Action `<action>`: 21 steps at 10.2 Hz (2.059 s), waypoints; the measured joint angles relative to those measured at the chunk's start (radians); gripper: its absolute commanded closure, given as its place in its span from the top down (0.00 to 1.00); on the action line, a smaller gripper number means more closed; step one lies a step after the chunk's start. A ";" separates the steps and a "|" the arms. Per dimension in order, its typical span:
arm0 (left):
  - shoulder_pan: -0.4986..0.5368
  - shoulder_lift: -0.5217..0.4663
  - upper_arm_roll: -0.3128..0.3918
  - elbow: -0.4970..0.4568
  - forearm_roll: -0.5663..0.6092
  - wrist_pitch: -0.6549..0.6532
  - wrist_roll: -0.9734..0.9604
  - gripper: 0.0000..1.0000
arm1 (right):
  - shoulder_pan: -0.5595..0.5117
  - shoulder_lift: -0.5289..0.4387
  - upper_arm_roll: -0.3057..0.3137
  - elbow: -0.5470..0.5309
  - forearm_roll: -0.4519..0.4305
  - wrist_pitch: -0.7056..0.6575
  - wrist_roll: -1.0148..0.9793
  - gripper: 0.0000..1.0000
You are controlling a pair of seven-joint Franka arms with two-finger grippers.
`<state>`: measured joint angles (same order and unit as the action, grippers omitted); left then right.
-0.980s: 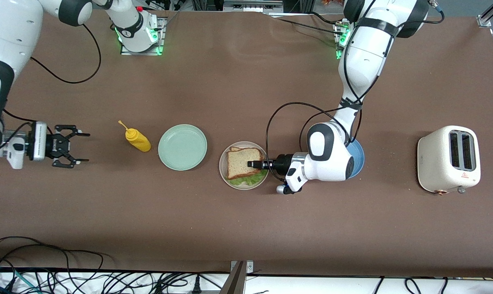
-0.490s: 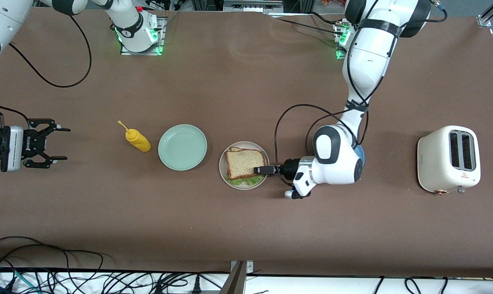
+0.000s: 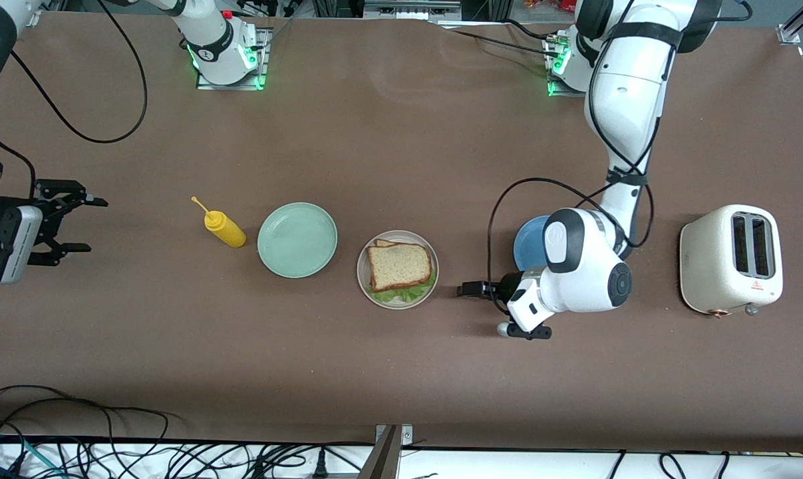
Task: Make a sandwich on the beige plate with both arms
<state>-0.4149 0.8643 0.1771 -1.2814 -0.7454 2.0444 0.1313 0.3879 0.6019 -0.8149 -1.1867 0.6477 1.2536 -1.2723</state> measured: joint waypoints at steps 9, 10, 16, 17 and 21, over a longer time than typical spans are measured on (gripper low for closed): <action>0.084 -0.196 0.164 0.002 0.483 -0.404 -0.007 1.00 | -0.106 -0.332 0.551 -0.187 -0.602 0.168 0.816 1.00; 0.095 -0.230 0.164 0.002 0.526 -0.438 -0.007 1.00 | -0.159 -0.393 0.621 -0.283 -0.640 0.243 0.915 1.00; 0.121 -0.410 0.162 -0.009 0.645 -0.550 -0.017 1.00 | -0.335 -0.657 0.737 -0.536 -0.665 0.353 1.143 1.00; 0.147 -0.448 0.139 -0.026 0.652 -0.558 -0.018 1.00 | -0.338 -0.658 0.737 -0.537 -0.665 0.356 1.149 1.00; 0.233 -0.617 0.008 -0.138 0.746 -0.576 -0.054 1.00 | -0.347 -0.642 0.751 -0.534 -0.664 0.348 1.154 1.00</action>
<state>-0.1816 0.2476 0.1852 -1.4196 0.0007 1.4686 0.0773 0.0413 -0.0403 -0.0638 -1.7211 -0.0168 1.6016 -0.1180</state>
